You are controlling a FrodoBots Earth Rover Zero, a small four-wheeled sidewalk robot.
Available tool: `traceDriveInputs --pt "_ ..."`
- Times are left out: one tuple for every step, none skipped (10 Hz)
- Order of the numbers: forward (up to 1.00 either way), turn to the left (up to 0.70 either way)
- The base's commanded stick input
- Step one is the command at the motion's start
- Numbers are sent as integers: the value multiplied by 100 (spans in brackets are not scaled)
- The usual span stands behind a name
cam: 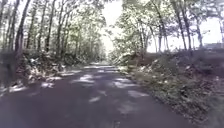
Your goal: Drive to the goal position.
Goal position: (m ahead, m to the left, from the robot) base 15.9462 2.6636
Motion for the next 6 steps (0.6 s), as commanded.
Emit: traceDriveInputs --pt "45 0" --pt "45 0" --pt "45 0" --pt "45 0" --pt "45 0" --pt "45 0"
